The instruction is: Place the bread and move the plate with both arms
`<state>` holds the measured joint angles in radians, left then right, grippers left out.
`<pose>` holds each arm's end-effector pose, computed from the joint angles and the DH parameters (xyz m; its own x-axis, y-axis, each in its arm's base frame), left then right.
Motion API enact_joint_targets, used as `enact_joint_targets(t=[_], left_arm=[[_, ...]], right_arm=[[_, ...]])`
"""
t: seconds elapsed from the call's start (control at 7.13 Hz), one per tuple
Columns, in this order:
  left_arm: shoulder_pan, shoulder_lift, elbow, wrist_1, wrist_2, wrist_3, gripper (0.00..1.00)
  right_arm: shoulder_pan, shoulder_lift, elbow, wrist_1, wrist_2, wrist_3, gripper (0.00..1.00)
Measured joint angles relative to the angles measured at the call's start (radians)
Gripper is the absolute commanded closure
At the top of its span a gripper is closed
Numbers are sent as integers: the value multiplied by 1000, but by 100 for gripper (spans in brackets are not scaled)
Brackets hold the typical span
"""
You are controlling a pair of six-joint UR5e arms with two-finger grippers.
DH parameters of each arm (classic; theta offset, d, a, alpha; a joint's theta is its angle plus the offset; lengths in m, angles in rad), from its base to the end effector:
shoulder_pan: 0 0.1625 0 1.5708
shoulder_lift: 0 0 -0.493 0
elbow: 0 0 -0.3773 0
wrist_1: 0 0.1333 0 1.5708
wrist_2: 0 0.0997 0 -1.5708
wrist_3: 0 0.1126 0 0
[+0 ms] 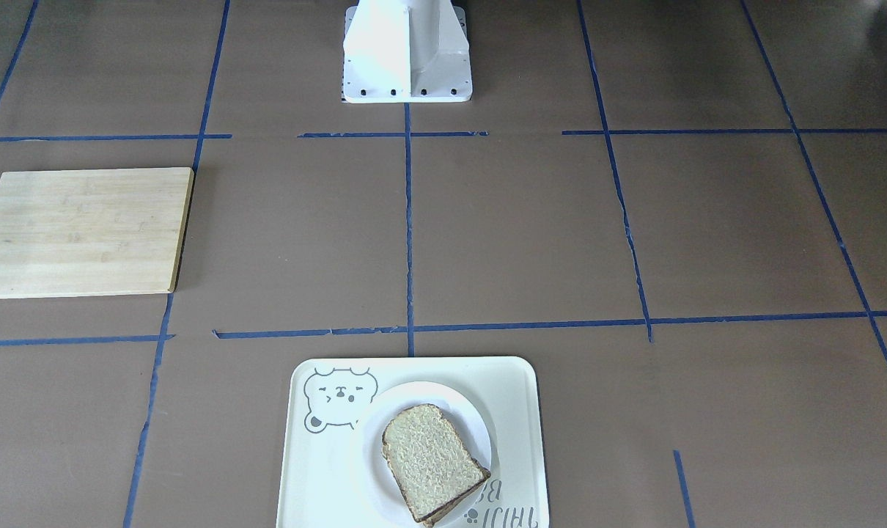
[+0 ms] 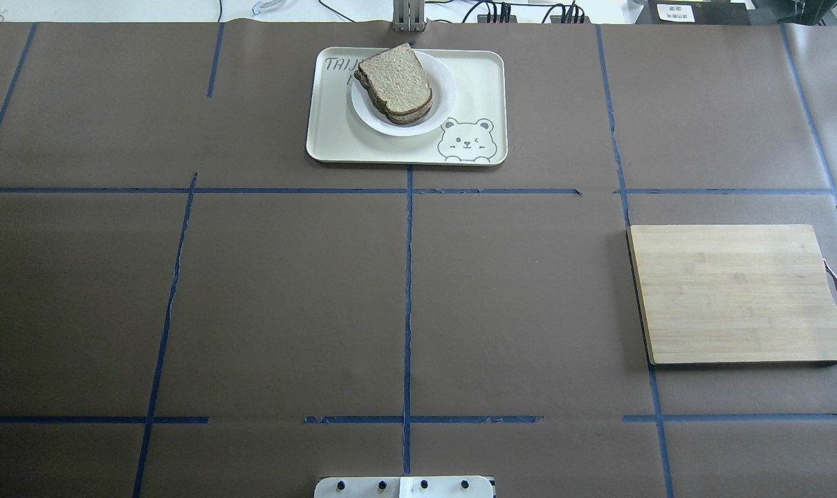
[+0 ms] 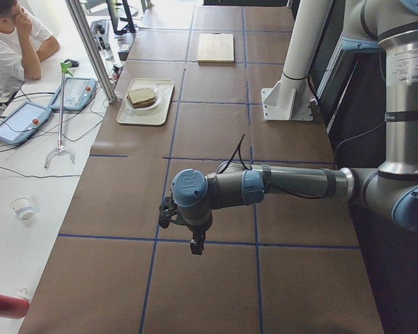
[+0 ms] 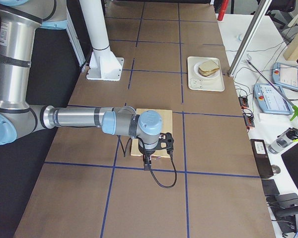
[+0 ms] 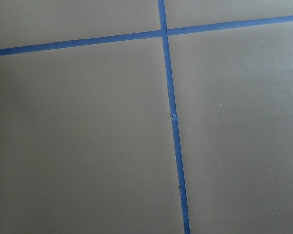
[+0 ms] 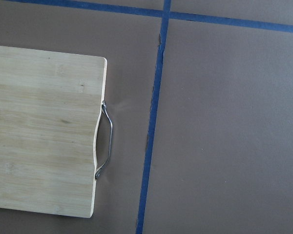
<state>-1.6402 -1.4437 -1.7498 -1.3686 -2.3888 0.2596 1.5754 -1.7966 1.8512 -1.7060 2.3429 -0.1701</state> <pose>-0.0788 -0.3968 0.7230 0.6695 0.1020 -0.7358 -0.1069 0.9934 0.0405 0.0564 -0.3590 0.7108 0.7066 -0.1101 0.6990 0.1167 0.9924 0.0384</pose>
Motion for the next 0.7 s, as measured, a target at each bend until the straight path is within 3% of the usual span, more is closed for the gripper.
enact_joint_targets(t=[0.7], left_arm=[[6,8,6,-92,30,-92,0]], right_arm=[[0,-2,-4,-1,-7,0,0]])
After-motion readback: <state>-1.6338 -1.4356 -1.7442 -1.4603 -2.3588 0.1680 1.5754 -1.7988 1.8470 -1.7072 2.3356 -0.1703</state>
